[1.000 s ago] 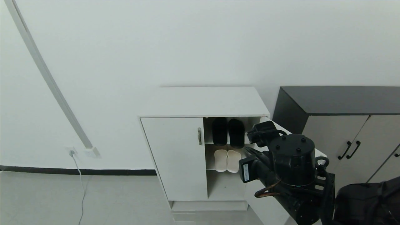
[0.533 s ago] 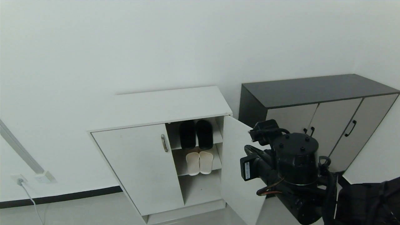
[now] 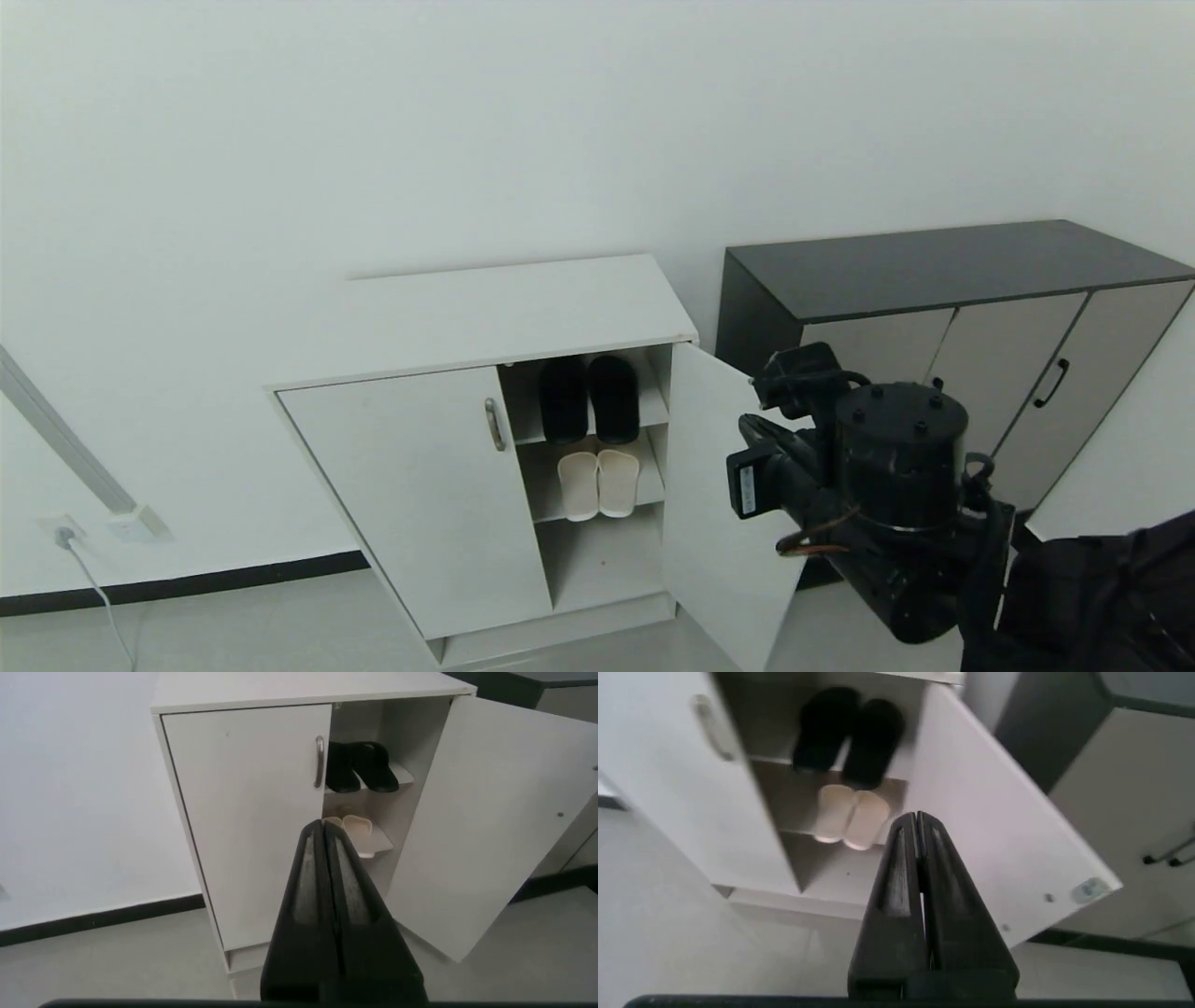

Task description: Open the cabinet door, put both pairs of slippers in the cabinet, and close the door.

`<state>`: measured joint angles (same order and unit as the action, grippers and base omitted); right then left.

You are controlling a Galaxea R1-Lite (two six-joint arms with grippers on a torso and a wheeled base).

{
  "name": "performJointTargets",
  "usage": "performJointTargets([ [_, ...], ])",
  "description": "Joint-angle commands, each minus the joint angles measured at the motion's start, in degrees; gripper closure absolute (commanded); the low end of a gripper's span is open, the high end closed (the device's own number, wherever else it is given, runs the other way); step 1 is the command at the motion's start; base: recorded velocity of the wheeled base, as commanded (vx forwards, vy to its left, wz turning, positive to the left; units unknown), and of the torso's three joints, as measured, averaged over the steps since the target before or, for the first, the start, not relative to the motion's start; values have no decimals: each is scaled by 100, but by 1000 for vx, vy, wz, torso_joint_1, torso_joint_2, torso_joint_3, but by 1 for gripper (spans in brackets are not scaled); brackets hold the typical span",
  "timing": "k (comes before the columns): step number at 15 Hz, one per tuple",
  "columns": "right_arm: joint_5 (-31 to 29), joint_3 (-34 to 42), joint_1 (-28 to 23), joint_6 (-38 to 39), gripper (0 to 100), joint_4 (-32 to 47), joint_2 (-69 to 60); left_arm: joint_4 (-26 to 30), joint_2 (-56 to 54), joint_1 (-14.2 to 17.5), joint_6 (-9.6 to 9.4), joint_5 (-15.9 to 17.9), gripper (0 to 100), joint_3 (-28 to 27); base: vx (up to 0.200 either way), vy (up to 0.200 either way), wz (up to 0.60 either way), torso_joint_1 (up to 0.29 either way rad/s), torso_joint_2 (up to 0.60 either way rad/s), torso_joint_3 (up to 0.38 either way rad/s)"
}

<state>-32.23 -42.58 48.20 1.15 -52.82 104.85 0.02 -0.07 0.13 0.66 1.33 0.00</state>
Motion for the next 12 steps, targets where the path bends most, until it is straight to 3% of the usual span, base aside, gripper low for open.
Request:
performJointTargets([
  [1, 217, -409, -470, -27, 100, 88, 229, -2, 7, 4, 4, -1, 100, 0, 0, 0, 0, 0, 0, 0],
  [3, 358, -1147, -1085, 8, 100, 659, 536, -2, 7, 4, 4, -1, 100, 0, 0, 0, 0, 0, 0, 0],
  [6, 1096, -2272, -1788, 272, 100, 1547, 1081, -2, 7, 4, 22, -10, 100, -9, 0, 0, 0, 0, 0, 0],
  [12, 1483, -3397, -2526, 325, 100, 1881, 2197, -2, 7, 4, 40, -45, 100, 0, 0, 0, 0, 0, 0, 0],
])
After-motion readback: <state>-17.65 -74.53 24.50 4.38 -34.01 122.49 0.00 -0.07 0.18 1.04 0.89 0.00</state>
